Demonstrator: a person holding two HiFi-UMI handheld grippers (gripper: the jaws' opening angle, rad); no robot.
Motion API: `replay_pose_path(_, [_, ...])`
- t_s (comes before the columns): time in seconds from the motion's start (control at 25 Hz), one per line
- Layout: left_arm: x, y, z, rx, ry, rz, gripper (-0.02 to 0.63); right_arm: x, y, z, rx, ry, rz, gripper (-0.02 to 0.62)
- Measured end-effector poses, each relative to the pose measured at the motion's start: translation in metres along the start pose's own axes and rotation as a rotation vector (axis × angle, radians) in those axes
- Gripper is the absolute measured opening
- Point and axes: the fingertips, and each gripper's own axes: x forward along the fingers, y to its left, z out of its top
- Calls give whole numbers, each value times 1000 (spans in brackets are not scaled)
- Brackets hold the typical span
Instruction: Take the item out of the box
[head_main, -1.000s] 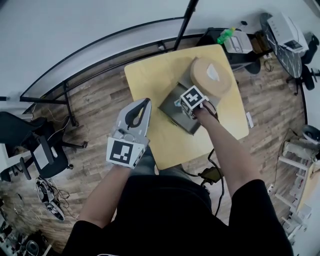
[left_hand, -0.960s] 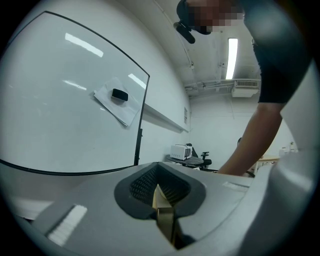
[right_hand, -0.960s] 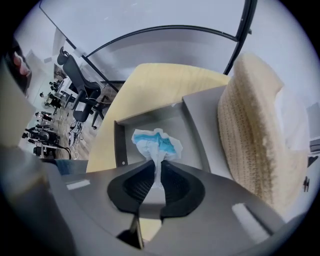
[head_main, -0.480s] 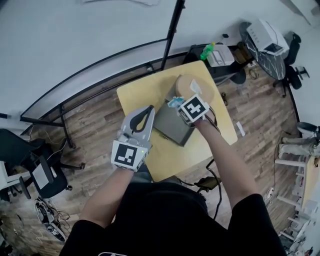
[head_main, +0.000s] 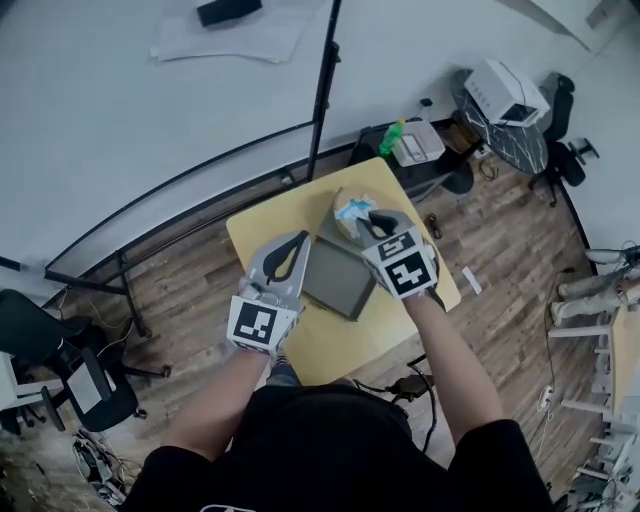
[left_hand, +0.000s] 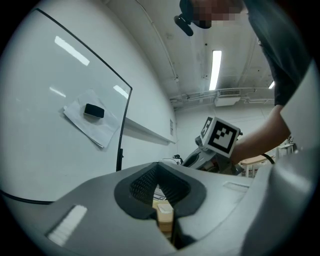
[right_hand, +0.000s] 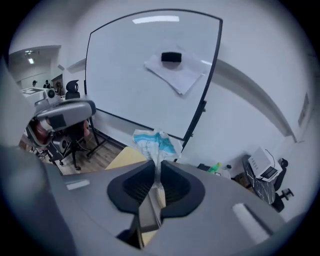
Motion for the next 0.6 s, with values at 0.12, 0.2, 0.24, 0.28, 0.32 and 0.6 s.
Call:
replay_pose_path(0.12, [5,-3,9,31,-24,-16,-1,-27,-8,18,4,-102,-58,49])
replay_pose_path(0.2, [8,-5,14,46,-36,-26,0,-42,-12,26,-6,-159,-99,49])
replay_pose_path(0.24, [9,-6,15,46,-37,-28,0,-49,-13,29,-14,-189,-120,49])
replay_pose_path(0.28, [10,-7,17,42,-35,-28,0,-57,-14,32,-23,-220,-141,49])
replay_pose_path(0.32, [10,-9,18,37,-33,-27,0,-64,-14,35,-32,-253,-162,49])
replay_pose_path(0.6, [8,-13,24,53,-50,-24,0,-104,-11,41,-61,-456,-275,49])
